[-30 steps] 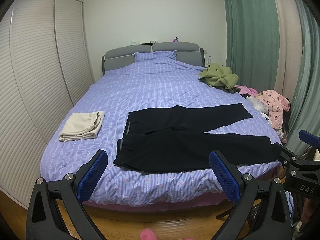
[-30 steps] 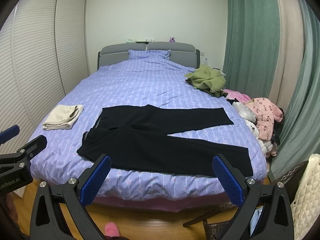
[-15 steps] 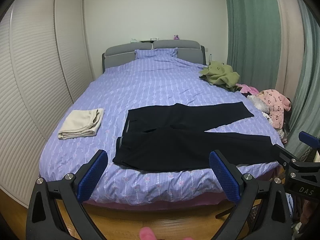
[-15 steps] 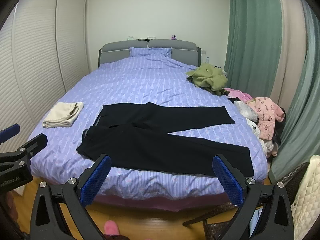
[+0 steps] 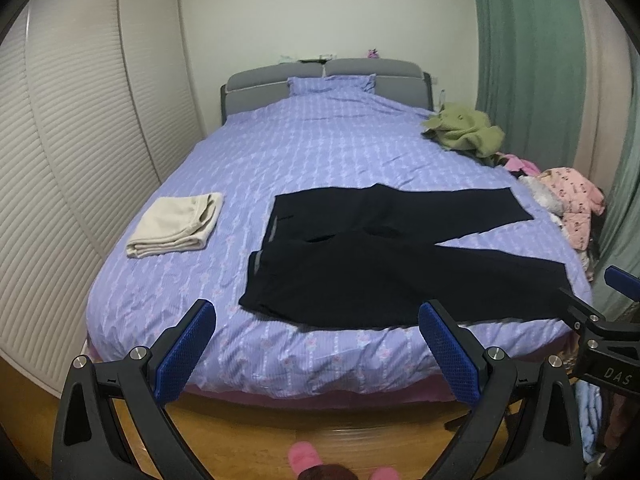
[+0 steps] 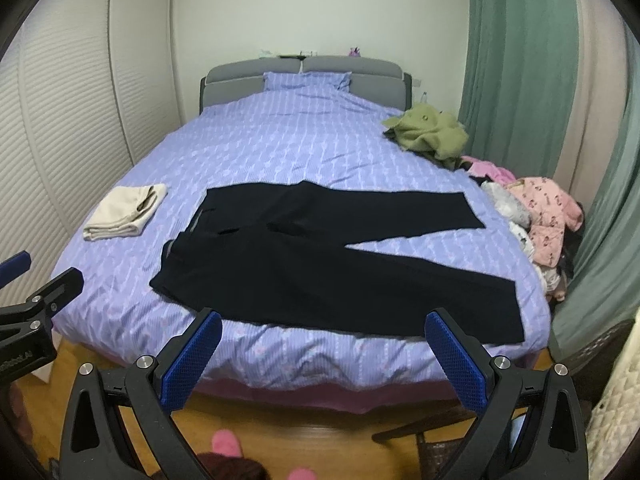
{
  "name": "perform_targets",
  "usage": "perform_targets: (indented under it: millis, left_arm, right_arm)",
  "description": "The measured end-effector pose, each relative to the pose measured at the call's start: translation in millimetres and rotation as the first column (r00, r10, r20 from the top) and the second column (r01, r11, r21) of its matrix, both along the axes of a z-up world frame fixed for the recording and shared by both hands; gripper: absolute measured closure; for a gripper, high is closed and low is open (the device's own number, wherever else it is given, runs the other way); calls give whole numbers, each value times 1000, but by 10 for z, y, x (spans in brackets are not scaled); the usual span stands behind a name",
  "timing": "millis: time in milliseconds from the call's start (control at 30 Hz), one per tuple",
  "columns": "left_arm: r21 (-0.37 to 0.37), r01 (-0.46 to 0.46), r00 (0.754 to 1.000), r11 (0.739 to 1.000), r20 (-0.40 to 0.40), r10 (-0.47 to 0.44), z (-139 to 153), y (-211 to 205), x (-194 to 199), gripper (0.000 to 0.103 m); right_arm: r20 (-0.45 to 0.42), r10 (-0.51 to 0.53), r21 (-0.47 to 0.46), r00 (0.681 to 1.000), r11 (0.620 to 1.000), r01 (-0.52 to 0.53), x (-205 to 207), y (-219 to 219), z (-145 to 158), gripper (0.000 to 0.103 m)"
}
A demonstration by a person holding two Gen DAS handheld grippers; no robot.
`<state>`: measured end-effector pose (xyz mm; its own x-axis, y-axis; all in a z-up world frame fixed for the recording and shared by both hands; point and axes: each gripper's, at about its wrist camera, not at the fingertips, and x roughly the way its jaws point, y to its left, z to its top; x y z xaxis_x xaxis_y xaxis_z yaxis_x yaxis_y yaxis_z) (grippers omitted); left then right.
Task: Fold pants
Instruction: 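Lower both tools onto the trouser waistband and close both grippers on it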
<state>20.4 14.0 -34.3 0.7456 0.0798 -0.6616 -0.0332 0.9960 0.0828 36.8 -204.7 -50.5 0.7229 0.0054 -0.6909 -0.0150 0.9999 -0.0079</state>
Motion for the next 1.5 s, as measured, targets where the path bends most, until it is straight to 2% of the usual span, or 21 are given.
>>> perform_targets:
  millis: [100, 233, 500, 633, 933, 1167, 1267, 1333, 1367, 1400, 1433, 1467, 1500]
  left_arm:
    - [8, -28, 999, 1000, -21, 28, -170, 117, 133, 0]
    - [-18, -49, 997, 999, -62, 47, -479, 308, 373, 0]
    - [-82, -34, 983, 996, -184, 19, -1398, 623, 1133, 0]
    - [-88, -69, 972, 994, -231, 48, -1869, 764, 1490, 0]
    - [-199, -98, 952, 975, -303, 34, -2858, 925, 2021, 3]
    - [-259, -104, 927, 960, -375, -1, -3254, 912, 2200, 9]
    - [-304, -143, 918, 942, -398, 11, -3335, 988, 2266, 10]
    - [-321, -154, 918, 934, -395, 16, -3345, 1013, 2305, 15]
    - [-322, -154, 919, 934, -395, 15, -3345, 1017, 2324, 21]
    - [-323, -152, 918, 934, -396, 13, -3337, 1014, 2349, 33]
    - [-324, -149, 918, 934, -395, 10, -3321, 1004, 2367, 41]
    - [-316, -150, 917, 937, -398, 13, -3298, 991, 2378, 56]
    - [-300, -155, 915, 941, -403, 23, -3257, 988, 2396, 72]
  right_arm:
    - [-25, 10, 24, 1000, 1000, -9, 125, 57, -185, 0]
    - [-56, 8, 43, 998, 999, -6, 349, 142, -512, 0]
    - [-124, -81, 41, 989, 995, 86, 1016, 271, -1338, 0]
    - [-150, -125, 69, 981, 988, 137, 1349, 262, -1768, 0]
    - [-197, -225, 119, 954, 961, 251, 1723, 188, -2686, 3]
    - [-277, -251, 215, 928, 925, 314, 1778, 12, -3106, 11]
    - [-308, -271, 248, 912, 903, 352, 1801, -76, -3229, 14]
    - [-315, -278, 261, 908, 894, 364, 1817, -117, -3287, 16]
    - [-318, -280, 269, 906, 890, 369, 1842, -137, -3303, 17]
    - [-318, -283, 275, 905, 886, 374, 1859, -151, -3306, 19]
    - [-317, -290, 278, 903, 882, 381, 1884, -173, -3303, 27]
    - [-315, -297, 282, 901, 878, 388, 1913, -196, -3289, 32]
    - [-311, -294, 288, 904, 877, 385, 1944, -220, -3264, 46]
